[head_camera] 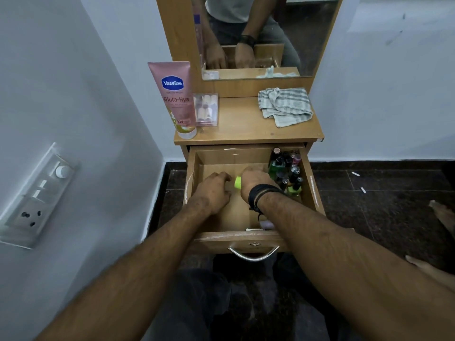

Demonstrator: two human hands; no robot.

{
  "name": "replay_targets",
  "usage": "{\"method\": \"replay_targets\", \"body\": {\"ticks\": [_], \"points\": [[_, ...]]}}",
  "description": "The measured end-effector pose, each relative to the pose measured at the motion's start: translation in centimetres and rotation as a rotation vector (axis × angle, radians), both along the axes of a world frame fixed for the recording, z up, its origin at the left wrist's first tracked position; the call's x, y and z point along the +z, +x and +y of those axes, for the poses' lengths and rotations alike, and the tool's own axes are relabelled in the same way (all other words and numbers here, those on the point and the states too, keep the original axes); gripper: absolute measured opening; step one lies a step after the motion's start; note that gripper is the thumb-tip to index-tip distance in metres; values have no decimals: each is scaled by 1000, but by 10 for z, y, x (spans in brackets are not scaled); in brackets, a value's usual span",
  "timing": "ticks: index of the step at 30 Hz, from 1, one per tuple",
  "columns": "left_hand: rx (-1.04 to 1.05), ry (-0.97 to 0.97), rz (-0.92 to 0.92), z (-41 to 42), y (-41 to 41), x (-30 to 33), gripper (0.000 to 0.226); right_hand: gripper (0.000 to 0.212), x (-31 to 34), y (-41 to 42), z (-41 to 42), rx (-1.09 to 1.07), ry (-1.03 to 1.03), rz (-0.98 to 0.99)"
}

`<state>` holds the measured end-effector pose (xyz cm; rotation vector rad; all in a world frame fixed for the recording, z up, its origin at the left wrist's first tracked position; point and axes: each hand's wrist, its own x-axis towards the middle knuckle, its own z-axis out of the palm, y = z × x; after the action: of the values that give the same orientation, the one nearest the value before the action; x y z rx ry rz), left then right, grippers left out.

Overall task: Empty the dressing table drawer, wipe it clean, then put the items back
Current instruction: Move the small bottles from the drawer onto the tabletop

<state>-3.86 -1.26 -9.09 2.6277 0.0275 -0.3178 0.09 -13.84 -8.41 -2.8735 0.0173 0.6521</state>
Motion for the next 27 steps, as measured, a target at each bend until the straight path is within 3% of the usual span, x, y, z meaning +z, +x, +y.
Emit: {"method": "replay_targets", "body": {"ticks": [10, 12, 15, 17, 23, 25, 27], "points": [[-134, 40, -63, 10, 0, 15, 68, 25, 30, -8, 10, 238, 40, -71], [-137, 81, -93, 14, 1, 19, 67, 35, 43, -7, 11, 257, 14, -127], [-149, 136, -158, 23, 3, 27, 56, 70, 58, -3, 9, 195, 17, -126], [-159, 165, -210, 31, 5, 33, 51, 76, 65, 0, 6, 193, 52, -155], [93, -97, -379, 39, 14, 41, 45, 95, 73, 8, -2, 89, 401, -557], [195, -201, -386, 34, 17, 41, 44, 97, 72, 11, 0, -64, 597, -534], [242, -246, -380, 29, 19, 41, 46, 91, 70, 12, 5, -193, 802, -382]]}}
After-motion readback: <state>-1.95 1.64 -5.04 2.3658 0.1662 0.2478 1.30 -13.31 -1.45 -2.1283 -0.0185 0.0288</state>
